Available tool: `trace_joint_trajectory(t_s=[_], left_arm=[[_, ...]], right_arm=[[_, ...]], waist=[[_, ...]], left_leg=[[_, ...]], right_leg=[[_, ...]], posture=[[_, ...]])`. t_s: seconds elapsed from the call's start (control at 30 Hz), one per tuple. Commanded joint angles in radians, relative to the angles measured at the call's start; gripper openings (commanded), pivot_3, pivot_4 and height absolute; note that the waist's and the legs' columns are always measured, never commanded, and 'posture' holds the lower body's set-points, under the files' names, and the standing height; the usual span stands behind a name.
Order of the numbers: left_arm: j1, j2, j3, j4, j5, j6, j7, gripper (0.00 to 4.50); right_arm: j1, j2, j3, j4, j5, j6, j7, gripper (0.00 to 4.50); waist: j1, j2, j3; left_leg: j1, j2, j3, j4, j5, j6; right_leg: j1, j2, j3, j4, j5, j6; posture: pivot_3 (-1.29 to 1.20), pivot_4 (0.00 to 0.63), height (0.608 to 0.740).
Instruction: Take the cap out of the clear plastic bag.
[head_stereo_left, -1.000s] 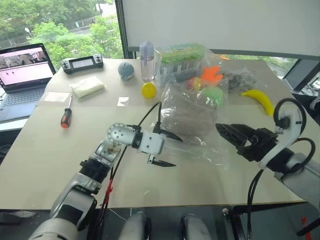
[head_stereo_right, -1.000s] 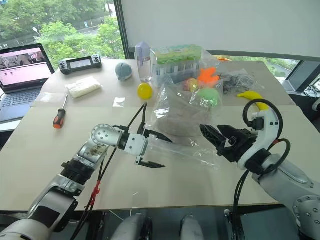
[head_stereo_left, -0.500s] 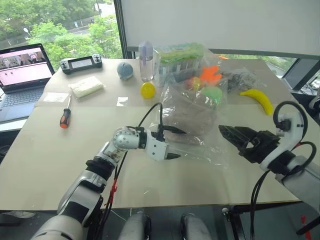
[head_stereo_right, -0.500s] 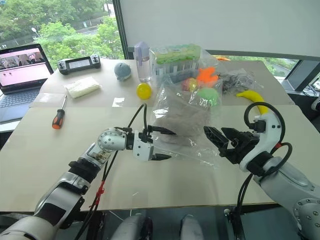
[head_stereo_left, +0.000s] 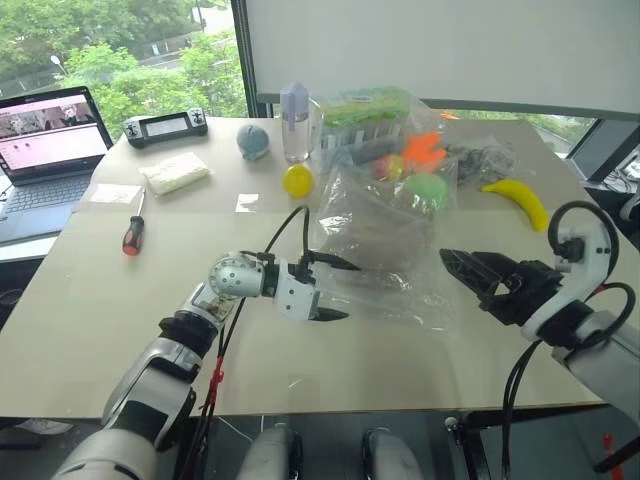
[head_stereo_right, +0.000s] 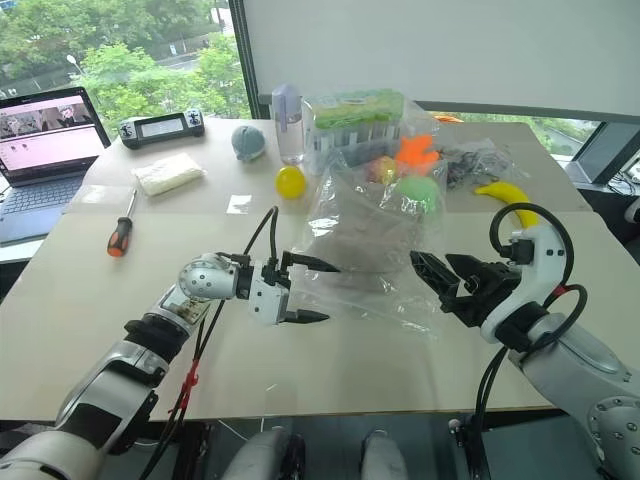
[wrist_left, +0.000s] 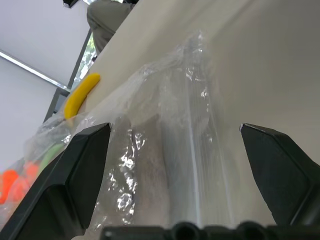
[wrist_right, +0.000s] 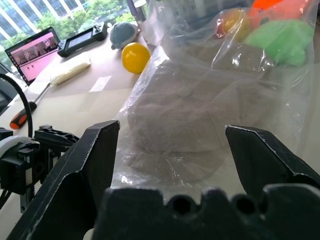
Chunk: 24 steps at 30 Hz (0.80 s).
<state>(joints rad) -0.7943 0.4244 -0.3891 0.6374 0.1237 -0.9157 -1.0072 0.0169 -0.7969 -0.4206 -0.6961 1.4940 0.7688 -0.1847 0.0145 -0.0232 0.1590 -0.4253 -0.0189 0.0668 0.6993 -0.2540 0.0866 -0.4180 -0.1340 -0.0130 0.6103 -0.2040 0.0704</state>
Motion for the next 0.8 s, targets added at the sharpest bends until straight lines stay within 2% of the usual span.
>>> trace_joint_trajectory(t_s=[0.03, 0.2, 0.3, 0.63, 0.73, 0.8], left_arm=[[-0.054, -0.036, 0.003, 0.029, 0.103, -0.009, 0.117, 4.44], [-0.104, -0.075, -0.009, 0.106, 0.222, -0.015, 0.259, 4.44], [-0.126, -0.084, -0.018, 0.155, 0.265, -0.024, 0.314, 3.68], [-0.143, -0.084, -0.042, 0.245, 0.286, -0.076, 0.345, 0.10], [-0.170, -0.096, -0.033, 0.286, 0.281, -0.071, 0.363, 0.02], [-0.183, -0.109, -0.024, 0.309, 0.270, -0.053, 0.370, 0.02]], right_arm=[[-0.016, -0.009, -0.021, -0.010, -0.013, -0.031, 0.007, 4.06], [-0.021, -0.013, -0.027, -0.006, -0.022, -0.028, 0.008, 4.06], [-0.020, -0.016, -0.032, -0.009, -0.019, -0.028, 0.005, 4.06], [0.005, -0.004, -0.027, -0.044, -0.018, -0.036, 0.000, 4.06], [0.015, 0.008, -0.010, -0.066, -0.002, -0.042, -0.005, 4.06], [0.015, 0.082, 0.017, -0.088, 0.109, -0.104, -0.075, 4.06]], waist=[[0.001, 0.000, 0.000], [0.001, 0.000, 0.000], [-0.002, 0.000, 0.000], [0.000, 0.000, 0.000], [0.000, 0.000, 0.000], [0.001, 0.000, 0.000]], left_leg=[[0.000, 0.000, 0.000, 0.000, 0.000, 0.000], [-0.001, 0.000, 0.000, 0.000, 0.000, 0.000], [-0.001, 0.000, 0.000, 0.000, 0.000, 0.000], [-0.001, 0.000, 0.000, 0.000, 0.000, 0.000], [-0.001, 0.000, 0.000, 0.000, 0.000, 0.000], [-0.001, 0.000, 0.000, 0.000, 0.000, 0.000]], right_leg=[[0.000, 0.000, 0.000, 0.000, 0.000, 0.000], [0.000, 0.000, 0.000, 0.000, 0.000, 0.000], [-0.001, 0.000, 0.000, 0.000, 0.000, 0.000], [-0.001, 0.000, 0.000, 0.000, 0.000, 0.000], [-0.001, 0.000, 0.000, 0.000, 0.000, 0.000], [-0.001, 0.000, 0.000, 0.000, 0.000, 0.000]], posture=[[0.00, 0.150, 0.740], [0.00, 0.150, 0.740], [0.00, 0.150, 0.740], [0.00, 0.150, 0.740], [0.00, 0.150, 0.740], [0.00, 0.150, 0.740]])
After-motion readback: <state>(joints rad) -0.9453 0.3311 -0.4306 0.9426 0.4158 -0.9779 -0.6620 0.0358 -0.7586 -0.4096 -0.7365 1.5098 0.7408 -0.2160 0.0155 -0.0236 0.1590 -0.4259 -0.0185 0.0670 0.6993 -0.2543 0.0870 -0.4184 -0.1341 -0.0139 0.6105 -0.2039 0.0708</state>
